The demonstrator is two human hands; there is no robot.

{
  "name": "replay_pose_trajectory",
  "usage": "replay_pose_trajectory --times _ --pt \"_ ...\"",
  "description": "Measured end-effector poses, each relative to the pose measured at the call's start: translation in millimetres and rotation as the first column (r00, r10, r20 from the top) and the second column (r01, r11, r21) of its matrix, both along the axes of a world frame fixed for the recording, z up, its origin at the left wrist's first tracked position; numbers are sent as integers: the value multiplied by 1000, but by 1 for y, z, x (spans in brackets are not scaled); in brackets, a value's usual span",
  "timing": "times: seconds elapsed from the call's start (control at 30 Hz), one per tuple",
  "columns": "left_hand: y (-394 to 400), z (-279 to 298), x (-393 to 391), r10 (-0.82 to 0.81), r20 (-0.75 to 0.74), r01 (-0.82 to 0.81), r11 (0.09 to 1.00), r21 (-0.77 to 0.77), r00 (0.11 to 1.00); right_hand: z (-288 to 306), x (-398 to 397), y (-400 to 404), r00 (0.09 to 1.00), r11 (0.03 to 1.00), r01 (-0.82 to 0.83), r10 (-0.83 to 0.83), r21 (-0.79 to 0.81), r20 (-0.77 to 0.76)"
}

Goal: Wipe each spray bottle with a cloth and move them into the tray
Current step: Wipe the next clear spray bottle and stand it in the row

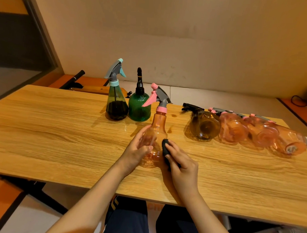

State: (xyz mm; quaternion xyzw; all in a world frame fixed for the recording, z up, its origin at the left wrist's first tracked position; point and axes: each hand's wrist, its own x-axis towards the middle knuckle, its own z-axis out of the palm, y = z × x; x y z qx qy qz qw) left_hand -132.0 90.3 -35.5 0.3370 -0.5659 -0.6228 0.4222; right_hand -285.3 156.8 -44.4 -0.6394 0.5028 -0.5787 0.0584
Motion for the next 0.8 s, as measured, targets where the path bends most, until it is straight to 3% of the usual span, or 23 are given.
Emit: replay_pose_trajectory --times 0.33,0.8 --pt "-4 6 6 1 -252 52 978 202 968 -1 1 2 996 997 -81 81 -7 -33" --pt "0 -2 -1 48 -73 -42 996 73 996 -1 -1 2 999 998 -54 54 -17 -4"
